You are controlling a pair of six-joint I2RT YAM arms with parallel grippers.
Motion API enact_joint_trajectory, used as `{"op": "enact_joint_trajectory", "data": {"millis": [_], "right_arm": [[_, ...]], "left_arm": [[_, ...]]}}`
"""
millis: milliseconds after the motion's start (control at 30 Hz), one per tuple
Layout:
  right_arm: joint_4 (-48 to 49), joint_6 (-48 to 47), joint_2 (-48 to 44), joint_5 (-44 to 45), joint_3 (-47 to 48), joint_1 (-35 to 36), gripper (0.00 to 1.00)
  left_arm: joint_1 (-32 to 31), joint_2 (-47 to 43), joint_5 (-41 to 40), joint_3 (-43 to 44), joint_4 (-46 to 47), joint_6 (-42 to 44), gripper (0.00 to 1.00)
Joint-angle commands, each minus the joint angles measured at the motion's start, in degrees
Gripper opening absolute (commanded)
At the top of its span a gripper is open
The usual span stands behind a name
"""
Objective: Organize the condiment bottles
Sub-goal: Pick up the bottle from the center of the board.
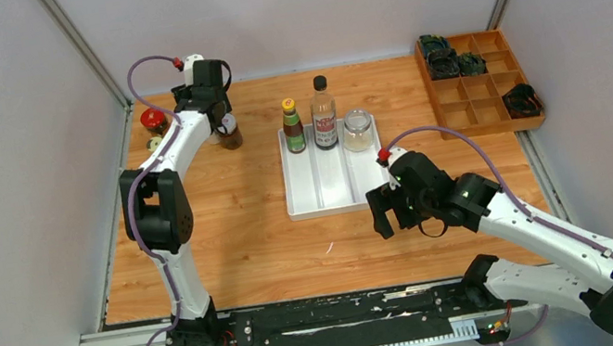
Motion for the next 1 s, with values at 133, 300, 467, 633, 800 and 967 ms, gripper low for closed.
{"op": "enact_joint_trajectory", "data": {"millis": [133, 300, 467, 633, 800, 967], "right_arm": [[0.33, -0.94, 1.29, -0.62, 0.16, 0.65, 0.95], [0.49, -0.71, 1.74, -0.62, 0.12, 0.65, 0.95], [0.52, -0.67, 2.51, -0.61, 0.37, 0.68, 0.95], [0.67, -0.58, 3.40, -0.62, 0.47, 0.67, 0.95], [1.10, -0.58, 4.54, -2.80, 0.56, 0.64, 0.95], [1.57, -0.52, 5.40, -3.53, 0.65, 0.67, 0.95]], "left_arm": [[2.67, 1.61, 0.84, 0.66, 1.89, -0.35, 0.77], [3.53, 2.62, 1.50, 1.37, 2.97, 0.38, 0.77], [4.56, 3.30, 2.88, 1.39, 4.59, 0.83, 0.77], [5.07, 3.29, 3.42, 0.72, 6.81, 1.68, 0.77], [5.26, 2.24, 4.32, -1.39, 10.57, 2.35, 0.77], [5.26, 1.16, 5.18, -3.84, 13.75, 2.79, 0.77]]}}
